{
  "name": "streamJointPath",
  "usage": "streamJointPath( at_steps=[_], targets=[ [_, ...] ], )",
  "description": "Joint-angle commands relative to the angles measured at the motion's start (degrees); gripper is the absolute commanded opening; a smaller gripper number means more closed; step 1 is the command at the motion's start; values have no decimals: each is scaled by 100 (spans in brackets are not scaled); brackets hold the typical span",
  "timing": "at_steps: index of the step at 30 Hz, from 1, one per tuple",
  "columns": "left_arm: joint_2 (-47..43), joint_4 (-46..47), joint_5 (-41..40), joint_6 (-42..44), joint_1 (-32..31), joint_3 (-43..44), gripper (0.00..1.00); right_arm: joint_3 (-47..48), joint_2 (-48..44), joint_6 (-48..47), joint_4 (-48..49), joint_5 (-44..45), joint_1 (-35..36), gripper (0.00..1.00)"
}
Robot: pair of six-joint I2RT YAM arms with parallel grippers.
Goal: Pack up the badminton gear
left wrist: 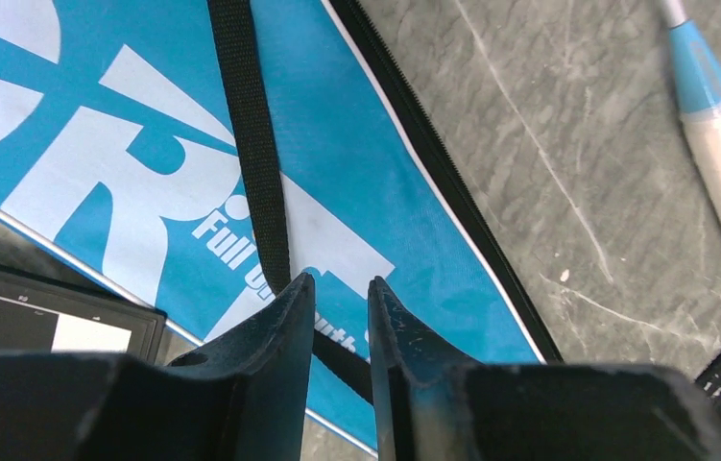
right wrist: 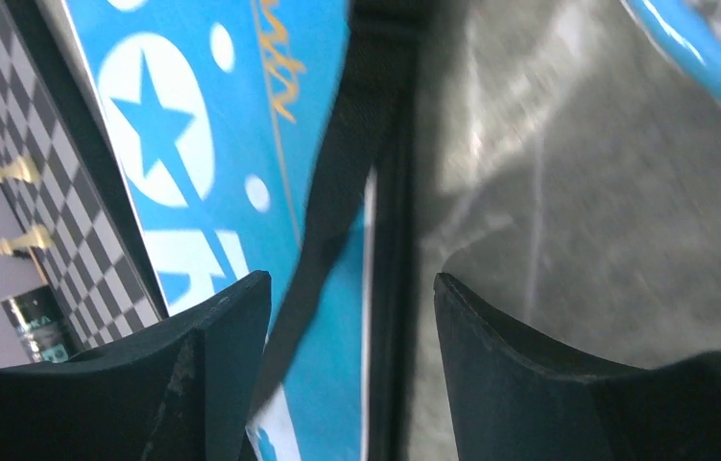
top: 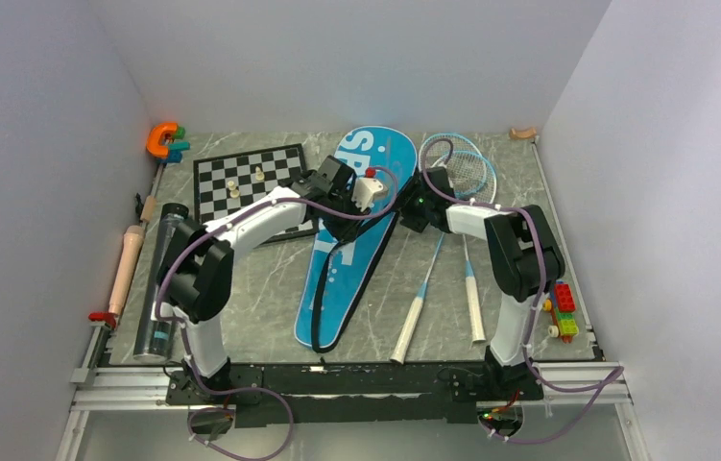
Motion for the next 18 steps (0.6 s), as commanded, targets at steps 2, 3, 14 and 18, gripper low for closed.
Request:
streamJointPath(
  at_steps=[2, 3, 14, 18],
  targets=[
    [-567, -129, 253, 4, -2, -6, 32, 701, 764, -44, -18, 320, 14, 64],
    [-595, -136, 228, 18, 1, -25, 32, 777, 841, -43, -25, 325, 15, 62],
    [-733, -60, 302, -17, -87, -284, 37, 609, 342, -44, -20, 459, 223, 0],
    [-848, -83, 268, 33, -293, -266, 46, 251, -554, -100, -157, 710, 441, 0]
  ],
)
